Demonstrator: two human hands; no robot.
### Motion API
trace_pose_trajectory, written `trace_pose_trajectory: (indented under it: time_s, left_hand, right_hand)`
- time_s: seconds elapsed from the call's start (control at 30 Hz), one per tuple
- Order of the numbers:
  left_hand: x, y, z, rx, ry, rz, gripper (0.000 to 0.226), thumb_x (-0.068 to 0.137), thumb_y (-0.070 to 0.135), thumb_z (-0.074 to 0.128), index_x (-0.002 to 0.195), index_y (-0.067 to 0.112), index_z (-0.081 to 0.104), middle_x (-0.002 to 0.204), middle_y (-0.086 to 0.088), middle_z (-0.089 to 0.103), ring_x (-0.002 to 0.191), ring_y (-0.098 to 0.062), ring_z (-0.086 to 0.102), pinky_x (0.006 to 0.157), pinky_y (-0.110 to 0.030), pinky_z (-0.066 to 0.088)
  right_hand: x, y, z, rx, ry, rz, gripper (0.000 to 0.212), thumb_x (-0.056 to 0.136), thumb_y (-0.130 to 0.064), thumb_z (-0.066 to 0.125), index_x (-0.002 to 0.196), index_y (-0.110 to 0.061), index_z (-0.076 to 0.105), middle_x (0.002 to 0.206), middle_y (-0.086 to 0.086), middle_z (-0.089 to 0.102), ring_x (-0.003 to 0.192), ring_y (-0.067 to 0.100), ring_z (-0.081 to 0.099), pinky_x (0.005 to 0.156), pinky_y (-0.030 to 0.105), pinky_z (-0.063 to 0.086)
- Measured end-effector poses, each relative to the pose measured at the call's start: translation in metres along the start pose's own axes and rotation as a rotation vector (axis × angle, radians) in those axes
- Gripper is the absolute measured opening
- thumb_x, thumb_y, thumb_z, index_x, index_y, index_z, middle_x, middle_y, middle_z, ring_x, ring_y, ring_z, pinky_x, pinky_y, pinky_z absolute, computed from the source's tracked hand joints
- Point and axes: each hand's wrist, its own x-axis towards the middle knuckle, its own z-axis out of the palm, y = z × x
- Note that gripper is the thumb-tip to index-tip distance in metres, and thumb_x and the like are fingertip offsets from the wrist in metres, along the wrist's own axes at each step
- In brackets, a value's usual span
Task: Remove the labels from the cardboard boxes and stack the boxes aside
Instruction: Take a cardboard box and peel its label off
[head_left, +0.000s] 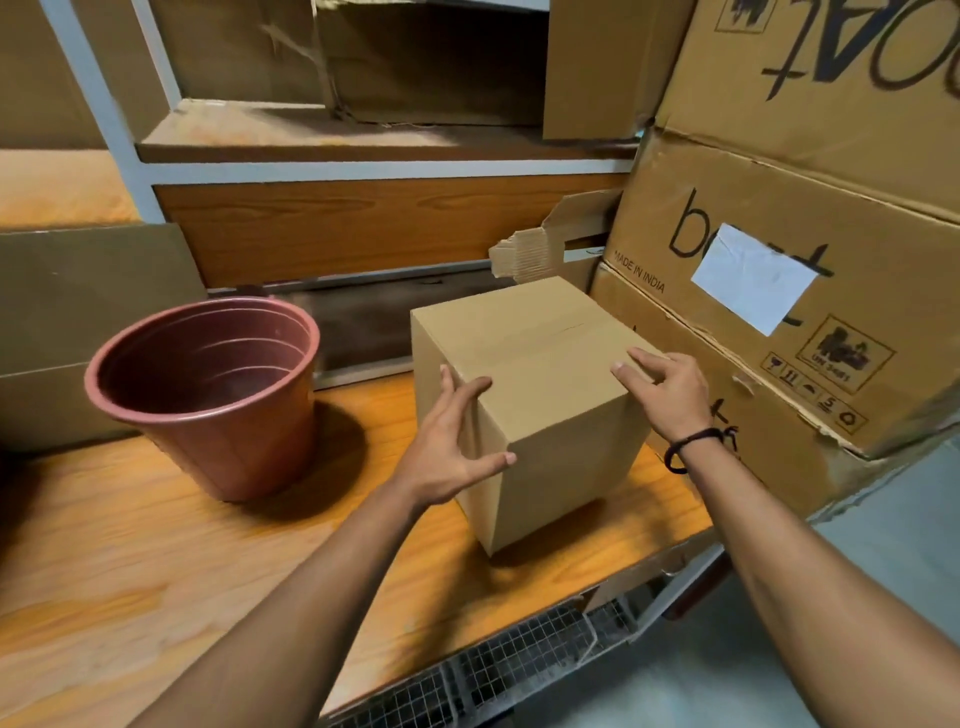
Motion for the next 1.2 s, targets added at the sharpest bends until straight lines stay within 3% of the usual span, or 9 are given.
trace_pose_trajectory:
  time_s: [0.17,0.37,0.53,0.6,0.7,0.83,0.93,1.2]
  left_hand:
    - [0.060,-0.001,0.033,0.017,-0.071,-0.022,0.095,0.065,0.068,0.066,0.146,0.043,0.025,0.164,-0.006,-0.010,0.150,-0.028,0.005,0.117,-0.053,0.026]
    - [0.109,-0.003,0.053,0.033,-0.075,-0.070,0.097,0.065,0.067,0.064,0.149,0.041,0.022,0.163,-0.006,-0.012,0.150,-0.029,0.006,0.118,-0.053,0.024]
    - [0.133,0.005,0.060,0.130,-0.059,-0.080,0.093,0.085,0.048,0.066,0.155,0.034,0.006,0.162,-0.008,-0.017,0.150,-0.030,0.007,0.117,-0.046,0.019]
    - [0.129,0.007,0.067,0.140,0.028,-0.069,0.096,0.084,0.056,0.065,0.154,0.039,0.002,0.162,-0.006,-0.018,0.148,-0.030,0.012,0.115,-0.048,0.025]
    - [0.121,0.008,0.079,0.171,0.087,-0.048,0.092,0.078,0.065,0.063,0.152,0.042,0.014,0.163,-0.006,-0.013,0.146,-0.030,0.021,0.111,-0.047,0.032]
    - [0.131,0.012,0.088,0.218,0.099,-0.076,0.071,0.089,0.049,0.062,0.150,0.042,0.025,0.163,-0.001,-0.009,0.144,-0.031,0.028,0.109,-0.045,0.037]
    - [0.141,0.015,0.090,0.202,0.101,-0.100,0.070,0.090,0.045,0.063,0.149,0.041,0.025,0.163,-0.002,-0.008,0.144,-0.031,0.029,0.109,-0.047,0.037]
    - [0.143,0.015,0.080,0.213,0.029,-0.130,0.074,0.089,0.044,0.064,0.150,0.044,0.021,0.163,-0.001,-0.010,0.146,-0.030,0.025,0.111,-0.050,0.036]
  right_hand:
    - [0.042,0.037,-0.002,-0.060,-0.064,0.064,0.048,0.089,-0.048,0.063,0.127,-0.018,0.064,0.126,0.013,0.059,0.127,0.025,0.041,0.098,0.032,0.032]
    - [0.091,0.058,0.007,-0.078,-0.170,0.118,0.052,0.093,-0.056,0.049,0.137,-0.028,0.054,0.150,0.014,0.029,0.141,0.028,0.026,0.114,0.040,0.023]
    - [0.121,0.048,0.011,-0.417,-0.149,0.004,0.050,0.097,-0.059,0.037,0.138,-0.034,0.052,0.154,0.015,0.029,0.141,0.034,0.023,0.114,0.050,0.026]
    - [0.117,0.043,0.012,-0.504,-0.118,-0.146,0.053,0.095,-0.061,0.036,0.140,-0.034,0.048,0.155,0.012,0.028,0.142,0.033,0.021,0.115,0.052,0.023]
    - [0.102,0.045,0.017,-0.629,-0.225,-0.357,0.064,0.089,-0.072,0.032,0.144,-0.040,0.038,0.157,0.006,0.027,0.144,0.032,0.019,0.116,0.054,0.017]
    - [0.106,0.057,0.020,-0.654,-0.297,-0.349,0.062,0.091,-0.069,0.027,0.147,-0.043,0.031,0.157,0.004,0.029,0.145,0.029,0.020,0.118,0.052,0.014]
    - [0.119,0.057,0.021,-0.612,-0.301,-0.336,0.053,0.097,-0.060,0.029,0.147,-0.042,0.033,0.157,0.005,0.030,0.145,0.029,0.020,0.118,0.052,0.012]
    - [0.119,0.056,0.025,-0.609,-0.316,-0.336,0.055,0.095,-0.062,0.026,0.147,-0.042,0.033,0.157,0.005,0.029,0.145,0.029,0.019,0.118,0.054,0.009]
